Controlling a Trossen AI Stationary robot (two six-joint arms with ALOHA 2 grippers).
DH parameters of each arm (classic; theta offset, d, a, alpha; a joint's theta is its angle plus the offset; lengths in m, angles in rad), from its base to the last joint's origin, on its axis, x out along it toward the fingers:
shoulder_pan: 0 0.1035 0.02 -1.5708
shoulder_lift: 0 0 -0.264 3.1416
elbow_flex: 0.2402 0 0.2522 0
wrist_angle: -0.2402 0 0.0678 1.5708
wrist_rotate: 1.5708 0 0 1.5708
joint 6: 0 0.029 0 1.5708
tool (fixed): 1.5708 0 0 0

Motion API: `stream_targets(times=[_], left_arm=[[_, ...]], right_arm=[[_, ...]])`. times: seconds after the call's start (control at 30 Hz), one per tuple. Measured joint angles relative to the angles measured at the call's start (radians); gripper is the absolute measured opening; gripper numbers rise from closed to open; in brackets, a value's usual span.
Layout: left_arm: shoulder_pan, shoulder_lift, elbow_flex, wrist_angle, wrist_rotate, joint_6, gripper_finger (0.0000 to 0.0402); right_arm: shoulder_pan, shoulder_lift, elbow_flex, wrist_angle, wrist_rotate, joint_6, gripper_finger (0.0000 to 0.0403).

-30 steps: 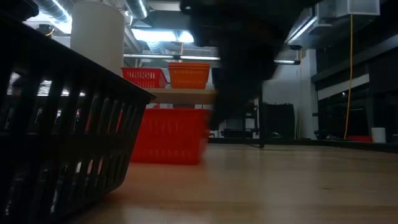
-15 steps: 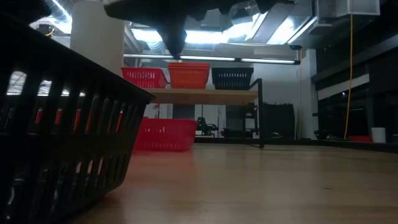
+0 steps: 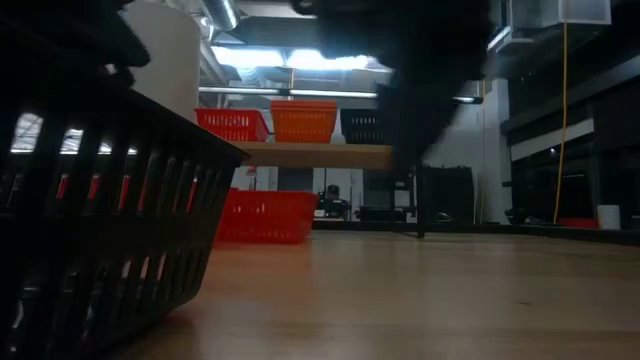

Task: Stack baskets on shelf by color
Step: Stack the bottom red bin on the red bin on the shelf

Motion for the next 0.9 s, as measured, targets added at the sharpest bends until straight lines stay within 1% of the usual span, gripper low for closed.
stream_targets(times=[0.07, 0.13, 0.2, 0.27, 0.33, 0.47, 0.57, 0.67, 0.8, 0.9], left_arm=[[0.039, 0.074, 0.066, -0.038, 0.054, -0.002, 0.0], [0.072, 0.145, 0.138, -0.119, 0.087, -0.008, 0.0], [0.1, 0.206, 0.215, -0.24, 0.099, -0.027, 0.0], [0.126, 0.259, 0.287, -0.383, 0.101, -0.034, 0.0], [0.145, 0.309, 0.351, -0.491, 0.101, -0.037, 0.0], [0.186, 0.382, 0.453, -0.6, 0.123, -0.046, 0.0], [0.23, 0.428, 0.498, -0.632, 0.171, -0.109, 0.0005], [0.274, 0.46, 0.524, -0.669, 0.233, -0.165, 0.0025], [0.327, 0.494, 0.526, -0.69, 0.333, -0.25, 0.0065], [0.348, 0.512, 0.526, -0.698, 0.349, -0.321, 0.0091]], right_arm=[[0.027, 0.0, -0.002, -0.086, 0.047, 0.052, 0.0101], [0.055, 0.0, -0.002, -0.165, 0.085, 0.112, 0.0101], [0.085, 0.0, -0.002, -0.249, 0.102, 0.171, 0.0101], [0.123, 0.0, -0.002, -0.351, 0.101, 0.234, 0.0101], [0.167, 0.0, -0.002, -0.459, 0.099, 0.285, 0.0101], [0.259, 0.0, -0.003, -0.679, 0.098, 0.37, 0.0101], [0.319, 0.0, 0.001, -0.809, 0.088, 0.405, 0.0101], [0.357, -0.004, 0.004, -0.859, 0.089, 0.406, 0.0101], [0.389, -0.026, 0.004, -0.865, 0.094, 0.403, 0.0101], [0.412, -0.039, 0.004, -0.865, 0.113, 0.381, 0.0101]])
